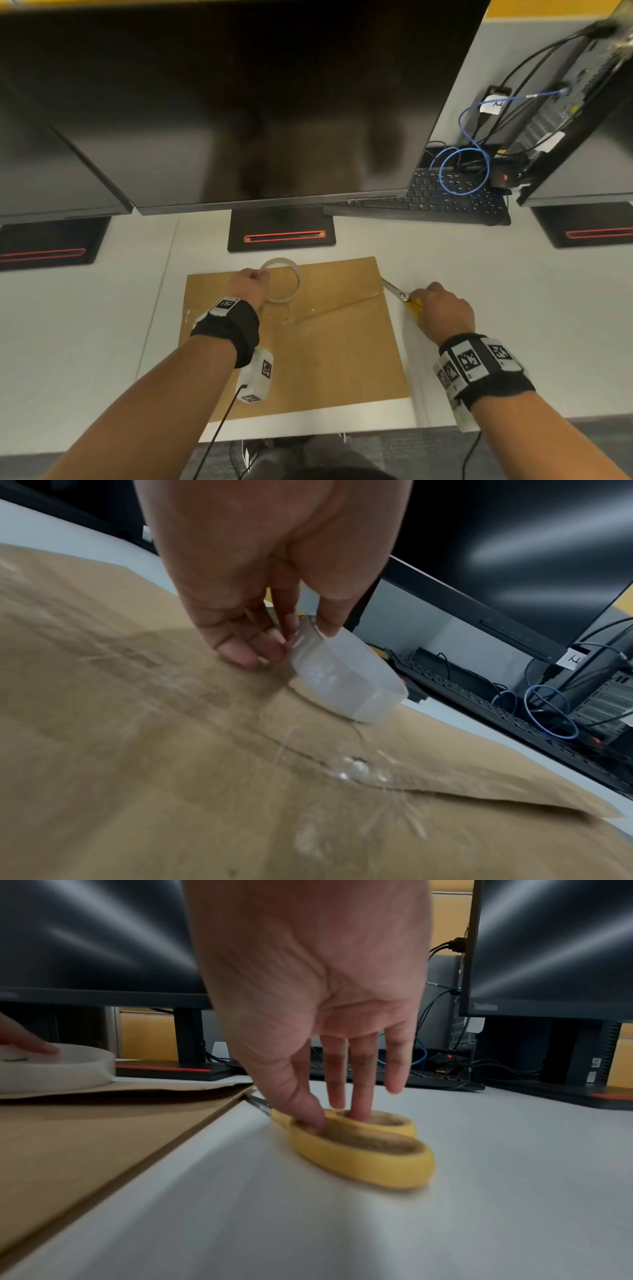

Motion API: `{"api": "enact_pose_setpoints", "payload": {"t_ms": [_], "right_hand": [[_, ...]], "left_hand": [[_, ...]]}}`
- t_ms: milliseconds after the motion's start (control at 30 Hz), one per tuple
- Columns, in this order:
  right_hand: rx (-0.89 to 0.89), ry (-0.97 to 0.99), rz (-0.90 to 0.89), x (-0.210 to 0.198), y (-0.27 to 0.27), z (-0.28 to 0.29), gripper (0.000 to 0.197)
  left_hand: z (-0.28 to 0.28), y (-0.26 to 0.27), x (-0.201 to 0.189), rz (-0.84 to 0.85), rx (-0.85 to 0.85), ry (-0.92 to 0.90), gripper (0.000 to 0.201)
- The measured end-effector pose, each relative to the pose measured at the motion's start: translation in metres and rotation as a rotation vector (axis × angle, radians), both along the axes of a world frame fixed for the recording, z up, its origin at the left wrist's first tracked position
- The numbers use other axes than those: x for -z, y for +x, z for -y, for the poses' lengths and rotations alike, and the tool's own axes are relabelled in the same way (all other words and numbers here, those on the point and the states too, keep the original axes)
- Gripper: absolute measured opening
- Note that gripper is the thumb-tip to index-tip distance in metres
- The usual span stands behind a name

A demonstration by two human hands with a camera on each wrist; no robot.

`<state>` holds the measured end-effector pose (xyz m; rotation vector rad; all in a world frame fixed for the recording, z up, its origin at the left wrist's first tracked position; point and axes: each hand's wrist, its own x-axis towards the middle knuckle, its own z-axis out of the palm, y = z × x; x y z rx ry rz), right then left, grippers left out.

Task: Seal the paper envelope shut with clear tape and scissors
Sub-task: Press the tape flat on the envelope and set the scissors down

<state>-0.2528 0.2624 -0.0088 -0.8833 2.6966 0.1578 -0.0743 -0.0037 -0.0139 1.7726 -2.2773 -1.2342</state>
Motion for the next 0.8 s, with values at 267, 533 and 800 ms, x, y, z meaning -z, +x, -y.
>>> {"api": "enact_pose_setpoints", "payload": {"t_ms": [267, 533, 800], "right_hand": [[-0.309, -0.434, 0.179, -0.029, 0.049, 0.07, 0.028], [-0.621, -0.362, 0.341, 0.013, 0.133, 0.128, 0.038], [-0.666, -0.493, 0.093, 0.029, 0.144, 0.121, 0.014]], "left_hand": [[-0.012, 0.029, 0.0, -0.103, 0.391, -0.388, 0.02], [-0.017, 0.088, 0.016, 0.006, 0.892, -0.334, 0.039], [-0.014, 0.111, 0.032, 0.198, 1.077, -0.318, 0.053]]}}
